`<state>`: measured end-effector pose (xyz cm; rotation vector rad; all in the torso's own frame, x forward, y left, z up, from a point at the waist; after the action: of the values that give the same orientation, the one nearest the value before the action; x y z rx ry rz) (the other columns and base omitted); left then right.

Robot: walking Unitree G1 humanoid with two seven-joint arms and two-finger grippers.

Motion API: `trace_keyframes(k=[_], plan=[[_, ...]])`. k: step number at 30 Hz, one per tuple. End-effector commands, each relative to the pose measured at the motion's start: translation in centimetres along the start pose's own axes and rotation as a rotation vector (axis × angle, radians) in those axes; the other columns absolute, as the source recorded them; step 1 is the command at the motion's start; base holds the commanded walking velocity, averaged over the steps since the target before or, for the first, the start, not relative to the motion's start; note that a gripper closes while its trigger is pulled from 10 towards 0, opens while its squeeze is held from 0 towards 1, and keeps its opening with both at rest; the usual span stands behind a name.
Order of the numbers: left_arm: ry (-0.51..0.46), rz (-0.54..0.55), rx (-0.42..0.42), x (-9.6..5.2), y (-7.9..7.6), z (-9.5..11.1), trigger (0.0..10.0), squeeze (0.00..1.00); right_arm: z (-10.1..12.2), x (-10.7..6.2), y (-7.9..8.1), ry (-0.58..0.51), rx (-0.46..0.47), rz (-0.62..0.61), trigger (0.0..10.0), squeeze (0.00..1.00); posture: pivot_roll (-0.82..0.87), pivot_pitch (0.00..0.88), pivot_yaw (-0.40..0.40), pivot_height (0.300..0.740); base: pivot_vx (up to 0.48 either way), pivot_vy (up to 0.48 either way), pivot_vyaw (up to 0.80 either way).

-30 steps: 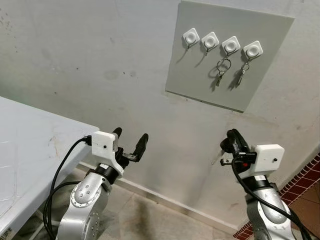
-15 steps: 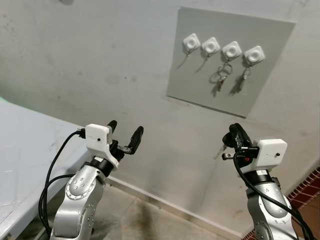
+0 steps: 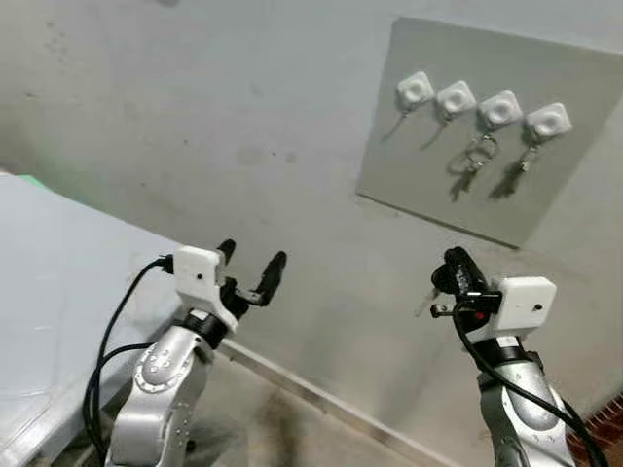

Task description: Hang keys on a hook

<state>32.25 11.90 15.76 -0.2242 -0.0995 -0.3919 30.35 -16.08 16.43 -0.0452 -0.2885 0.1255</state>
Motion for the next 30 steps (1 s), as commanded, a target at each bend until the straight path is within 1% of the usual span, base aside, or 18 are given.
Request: trace_keyframes(k=[1,19,20,21,23,27,29,30], plan=[[-0.006,-0.015,-0.005,0.2,-0.4,0.2,10.0,0.0,0.6,0.0,-0.6,-0.02,-0.012,-0.017,10.0,0.0,0.01,0.0,-0.064,0.74,0.48,0.0,0.0],[-0.003,-0.02,-0.01,0.4,-0.6,0.2,10.0,0.0,0.6,0.0,-0.5,-0.019,-0.007,-0.017,10.0,0.0,0.01,0.0,-0.063,0.74,0.48,0.0,0.0],[-0.005,0.003,-0.007,0.5,-0.4,0.1,10.0,0.0,0.6,0.1,-0.5,-0.019,-0.007,-0.016,10.0,0.0,0.01,0.0,-0.063,0.74,0.0,0.0,0.0],[-0.005,0.003,-0.007,0.5,-0.4,0.1,10.0,0.0,0.6,0.1,-0.5,-0.019,-0.007,-0.016,10.0,0.0,0.01,0.0,-0.063,0.74,0.0,0.0,0.0],[-0.015,-0.016,-0.02,0.5,-0.9,0.3,10.0,0.0,0.6,0.2,-0.4,-0.019,-0.006,-0.012,10.0,0.0,0.01,0.0,-0.062,0.74,0.0,0.0,0.0],[-0.026,-0.03,-0.015,0.6,-1.3,0.5,10.0,0.0,0.5,0.3,-0.3,-0.019,-0.005,-0.004,10.0,0.0,0.01,0.0,-0.063,0.74,0.0,0.0,0.0],[-0.038,-0.061,-0.019,0.8,-2.0,0.7,10.0,0.0,0.5,0.3,-0.1,-0.017,-0.003,0.005,10.0,0.0,0.02,0.0,-0.065,0.74,0.0,0.0,0.0],[-0.038,-0.061,-0.019,0.8,-2.0,0.7,10.0,0.0,0.5,0.3,-0.1,-0.017,-0.003,0.005,10.0,0.0,0.02,0.0,-0.065,0.74,0.0,0.0,0.0]])
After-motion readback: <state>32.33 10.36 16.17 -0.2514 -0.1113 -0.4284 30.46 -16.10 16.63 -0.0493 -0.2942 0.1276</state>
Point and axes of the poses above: a point about 5 cm out from each wrist's last joint towards the gripper, its own x axis pointing out of the wrist towards the gripper, its own z axis along the axis of the wrist's last joint, y = z × x, the point moved 5 cm from there along x, pointing out of the wrist towards the gripper, and after that the axes turned 5 degrees about -x, right-handed, at the moved point
